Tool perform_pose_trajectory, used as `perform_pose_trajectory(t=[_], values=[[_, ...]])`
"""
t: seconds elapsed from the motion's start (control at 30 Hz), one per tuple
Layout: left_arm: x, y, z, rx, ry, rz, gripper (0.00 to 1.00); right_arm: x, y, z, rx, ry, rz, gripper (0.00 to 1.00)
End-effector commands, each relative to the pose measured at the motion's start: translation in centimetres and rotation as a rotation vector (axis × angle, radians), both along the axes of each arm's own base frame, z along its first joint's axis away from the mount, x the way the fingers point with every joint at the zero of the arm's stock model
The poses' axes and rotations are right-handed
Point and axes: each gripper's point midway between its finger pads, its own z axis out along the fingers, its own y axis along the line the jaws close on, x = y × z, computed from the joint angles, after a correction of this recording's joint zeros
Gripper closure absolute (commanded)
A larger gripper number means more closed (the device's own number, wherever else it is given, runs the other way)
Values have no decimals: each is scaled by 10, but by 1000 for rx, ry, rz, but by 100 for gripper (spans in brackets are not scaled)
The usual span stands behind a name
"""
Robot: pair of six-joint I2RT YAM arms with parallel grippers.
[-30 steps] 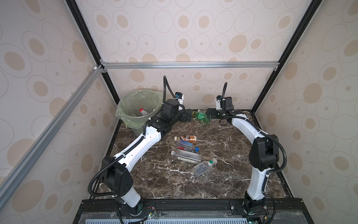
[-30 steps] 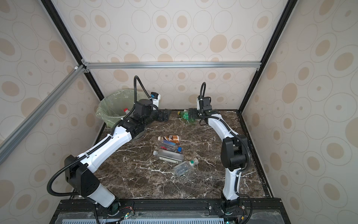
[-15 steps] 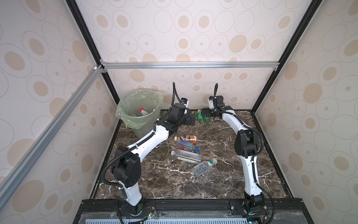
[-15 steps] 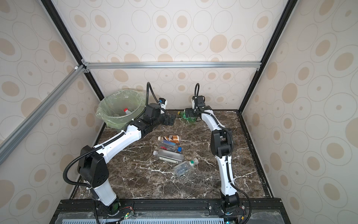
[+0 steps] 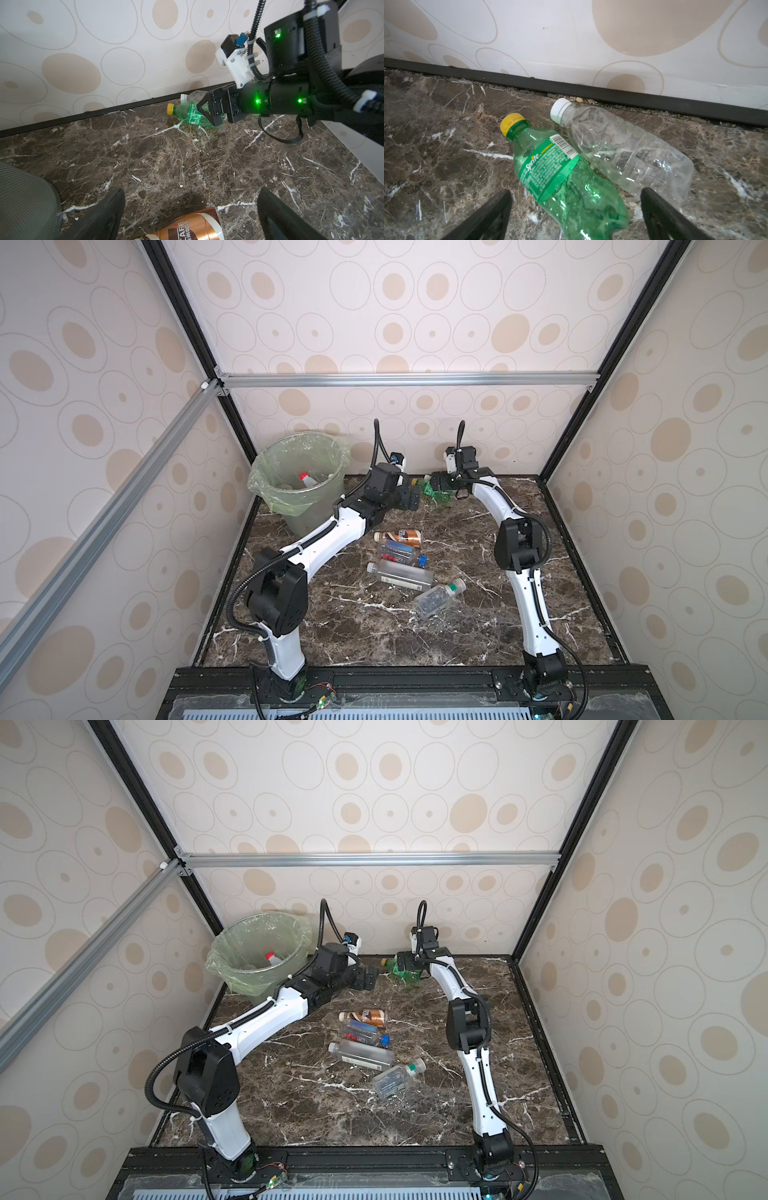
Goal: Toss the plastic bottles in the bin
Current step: 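Move both grippers toward the green Sprite bottle lying by the wall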
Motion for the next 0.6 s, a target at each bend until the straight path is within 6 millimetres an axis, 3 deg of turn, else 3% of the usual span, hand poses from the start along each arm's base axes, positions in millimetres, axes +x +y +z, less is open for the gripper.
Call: perform_pose_trajectory(t=[0.0, 0.17, 0.57], values=[[7, -4, 21, -12, -50, -11, 1, 3, -2, -7, 12, 18, 4, 0], [8, -4, 19, -9, -48, -10, 1, 4, 1, -15, 33, 33, 3, 0], [7, -3, 19, -19, -44, -8, 1, -9, 11, -9, 98, 62, 26, 0]])
